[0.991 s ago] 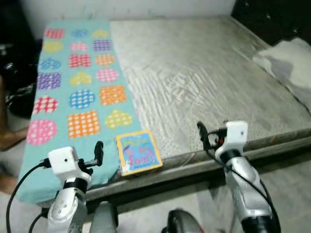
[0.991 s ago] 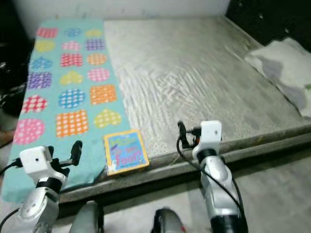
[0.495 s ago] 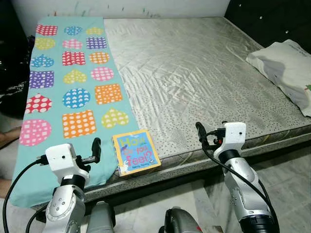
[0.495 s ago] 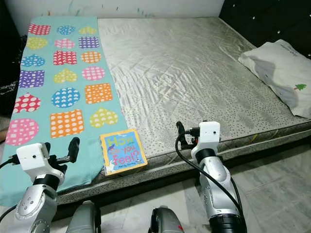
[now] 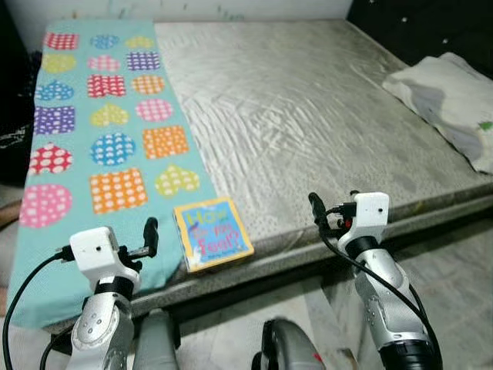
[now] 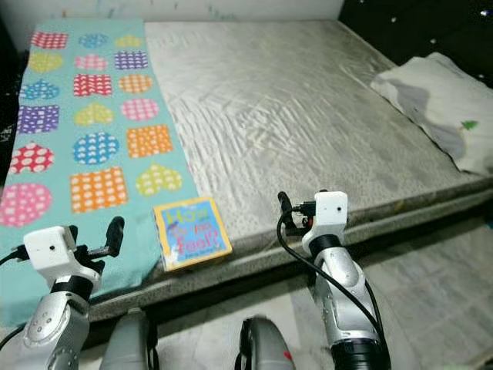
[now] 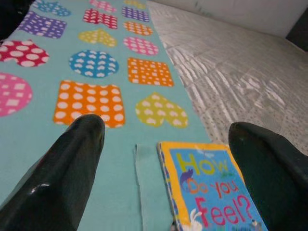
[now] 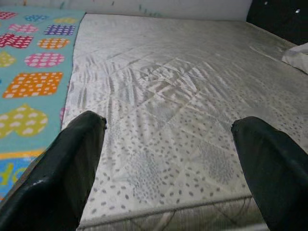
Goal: Clean up the room
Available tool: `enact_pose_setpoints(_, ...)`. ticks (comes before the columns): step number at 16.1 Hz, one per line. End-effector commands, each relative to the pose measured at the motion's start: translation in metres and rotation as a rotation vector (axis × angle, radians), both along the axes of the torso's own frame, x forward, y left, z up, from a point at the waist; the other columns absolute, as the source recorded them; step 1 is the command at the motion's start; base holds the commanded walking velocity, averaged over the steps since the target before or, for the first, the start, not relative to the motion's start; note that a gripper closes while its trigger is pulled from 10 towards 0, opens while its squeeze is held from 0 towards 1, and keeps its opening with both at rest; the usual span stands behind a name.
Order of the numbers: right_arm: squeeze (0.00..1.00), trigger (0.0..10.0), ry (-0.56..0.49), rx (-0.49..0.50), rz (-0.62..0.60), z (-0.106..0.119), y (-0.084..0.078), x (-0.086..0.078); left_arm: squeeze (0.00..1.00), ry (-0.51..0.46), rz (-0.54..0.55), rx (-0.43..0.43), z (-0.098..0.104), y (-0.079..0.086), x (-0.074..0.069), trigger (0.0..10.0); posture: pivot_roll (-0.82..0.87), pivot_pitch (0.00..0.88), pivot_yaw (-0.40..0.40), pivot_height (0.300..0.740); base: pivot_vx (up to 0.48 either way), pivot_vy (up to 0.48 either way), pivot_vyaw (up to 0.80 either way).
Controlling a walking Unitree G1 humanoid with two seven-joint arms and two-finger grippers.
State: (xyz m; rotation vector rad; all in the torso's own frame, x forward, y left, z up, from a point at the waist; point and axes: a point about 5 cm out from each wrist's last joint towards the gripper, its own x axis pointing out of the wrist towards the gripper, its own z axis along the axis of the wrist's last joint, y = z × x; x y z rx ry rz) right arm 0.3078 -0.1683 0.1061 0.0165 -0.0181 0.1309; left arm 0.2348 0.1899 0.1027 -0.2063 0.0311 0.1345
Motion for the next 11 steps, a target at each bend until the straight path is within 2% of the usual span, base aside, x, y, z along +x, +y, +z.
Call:
enact_pose_setpoints(1,0.0,10.0,0.012,-0.003,-0.007,-0.0035,-0.0017,-0.0014,0.0,0.013,0.01,-0.007,-0.0028,0.0009,-0.0012,10.0,-0.02,0.146,-0.098,0.577,0.0,0.0,0.0)
enact_pose_setpoints(6,0.0,10.0,0.011,-0.006,-0.013,-0.004,-0.0028,-0.0022,0.0,0.011,0.039,-0.037,-0.0027,0.0046,-0.0009,10.0,-0.02,0.145,-0.096,0.569,0.0,0.0,0.0)
enact_pose_setpoints(11,0.0,10.0,0.007,-0.011,-0.016,-0.0035,-0.0036,-0.0024,0.0,-0.006,0.02,-0.037,-0.0006,0.0037,-0.0016,10.0,-0.03,0.147,-0.097,0.569,0.0,0.0,0.0)
